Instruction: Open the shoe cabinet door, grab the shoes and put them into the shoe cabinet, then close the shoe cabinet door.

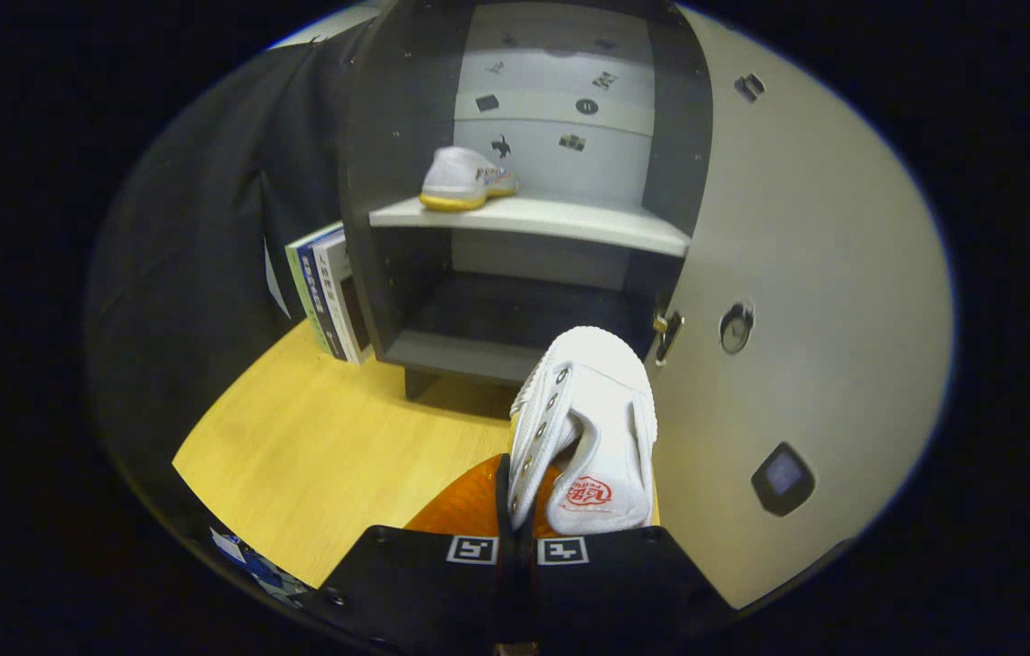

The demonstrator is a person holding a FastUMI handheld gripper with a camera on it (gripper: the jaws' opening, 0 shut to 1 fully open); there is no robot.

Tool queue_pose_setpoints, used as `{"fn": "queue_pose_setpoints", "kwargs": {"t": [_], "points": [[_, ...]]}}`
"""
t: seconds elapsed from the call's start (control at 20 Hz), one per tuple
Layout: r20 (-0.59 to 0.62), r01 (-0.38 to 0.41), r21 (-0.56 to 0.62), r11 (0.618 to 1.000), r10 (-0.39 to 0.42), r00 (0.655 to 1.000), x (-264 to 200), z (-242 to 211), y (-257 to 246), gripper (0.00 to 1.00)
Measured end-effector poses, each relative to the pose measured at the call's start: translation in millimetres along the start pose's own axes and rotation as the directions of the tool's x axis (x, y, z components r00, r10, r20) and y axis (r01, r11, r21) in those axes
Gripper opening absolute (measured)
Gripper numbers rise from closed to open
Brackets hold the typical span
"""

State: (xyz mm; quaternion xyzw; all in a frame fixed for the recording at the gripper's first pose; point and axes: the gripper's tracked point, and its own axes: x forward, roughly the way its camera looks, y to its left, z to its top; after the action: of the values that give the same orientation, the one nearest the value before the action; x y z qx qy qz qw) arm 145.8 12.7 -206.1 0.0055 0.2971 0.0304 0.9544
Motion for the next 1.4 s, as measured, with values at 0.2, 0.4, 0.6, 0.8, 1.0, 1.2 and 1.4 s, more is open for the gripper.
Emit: {"fn": "queue_pose_setpoints", "kwargs": {"t": [0.2, 0.4, 0.6, 0.8, 1.0, 1.2, 1.4], "points": [[0.138, -0.012, -0.01, 1.0, 0.013, 0.99, -10, 82, 5, 0.02], [0.224, 0.021, -0.009, 1.0, -0.019, 0.974, 0, 156, -4, 0.02], [0.261, 0.078, 0.024, 0.997, -0.081, 0.962, 21, 208, -27, 0.02], [0.288, 0.106, 0.029, 0.994, -0.11, 0.951, 49, 254, -47, 0.02], [0.31, 0.114, 0.016, 0.993, -0.113, 0.944, 87, 295, -60, 0.02], [0.286, 0.108, 0.019, 0.994, -0.108, 0.952, 134, 310, -68, 0.02], [0.222, 0.114, -0.007, 0.994, -0.109, 0.969, 187, 303, -76, 0.02]]}}
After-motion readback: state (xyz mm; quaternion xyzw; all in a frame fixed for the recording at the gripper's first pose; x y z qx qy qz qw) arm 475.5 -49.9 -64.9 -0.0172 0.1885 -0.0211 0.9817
